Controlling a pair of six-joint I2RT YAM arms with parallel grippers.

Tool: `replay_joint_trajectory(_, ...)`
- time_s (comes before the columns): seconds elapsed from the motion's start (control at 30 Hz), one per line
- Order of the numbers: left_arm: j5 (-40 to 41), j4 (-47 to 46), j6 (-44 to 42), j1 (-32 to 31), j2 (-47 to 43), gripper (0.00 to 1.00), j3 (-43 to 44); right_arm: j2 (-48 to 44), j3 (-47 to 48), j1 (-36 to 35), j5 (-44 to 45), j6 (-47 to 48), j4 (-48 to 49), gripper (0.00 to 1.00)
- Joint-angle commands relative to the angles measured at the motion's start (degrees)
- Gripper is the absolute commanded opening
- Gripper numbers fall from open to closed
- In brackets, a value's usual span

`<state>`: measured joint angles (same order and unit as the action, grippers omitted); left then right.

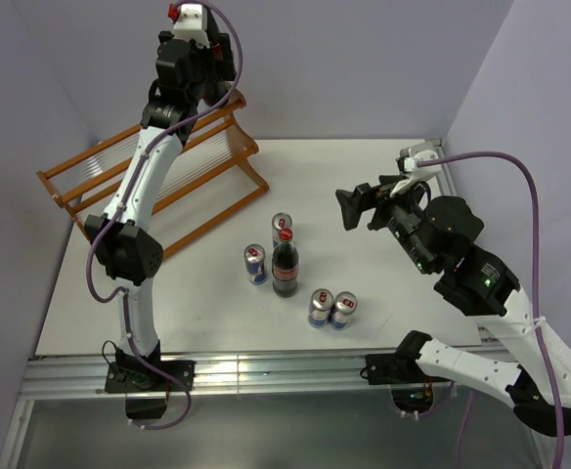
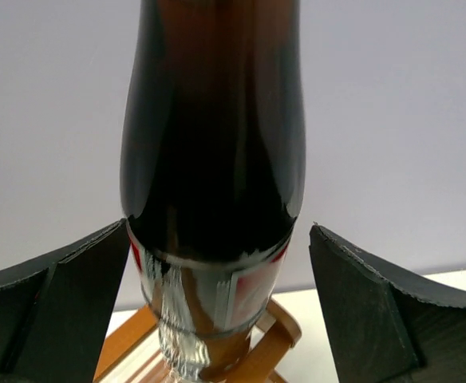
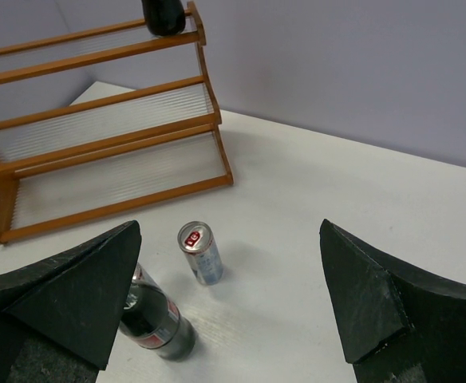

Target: Place and organize the beverage onto the shelf

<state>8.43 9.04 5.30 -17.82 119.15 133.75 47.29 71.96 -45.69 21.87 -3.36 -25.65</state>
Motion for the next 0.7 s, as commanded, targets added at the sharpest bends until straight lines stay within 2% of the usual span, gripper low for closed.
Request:
replay_joint_trajectory(0.0,-0.16,-4.28,0.24,-0.19,-8.57,1.00,-2.96,0.44,0.37,0.43,-2.26,-0.86,-0.10,1.00)
replay_joint_trajectory(0.07,-0.60,-5.25,0.32,-0.19,-10.25,1.00,-6.04,0.87,0.28,0.43,-3.23,-1.57,-0.37,1.00)
replay_joint_trajectory(0.17,-0.87,-3.51,0.50,-0.19,-11.31,0.99,-5.35,1.40,0.02,0.43,-6.13,-2.71,-0.54,1.00)
replay_joint_trajectory(0.4,-2.45,-3.94,1.20,-0.28,-18.76,0.99,-10.61,4.30,-1.65,0.43,-20.18,-1.48,-1.42,1.00)
replay_joint_trajectory(0.53,1.49,-2.36,0.95,-0.98,-24.04,0.99,-14.66,6.50,-3.58,0.43,-27.46,-2.71,0.07,0.97)
replay_joint_trajectory(0.67,8.08,4.64,-0.20,-4.22,-27.57,1.00,-14.58,8.17,-5.78,0.25,-32.50,-2.62,1.92,0.95)
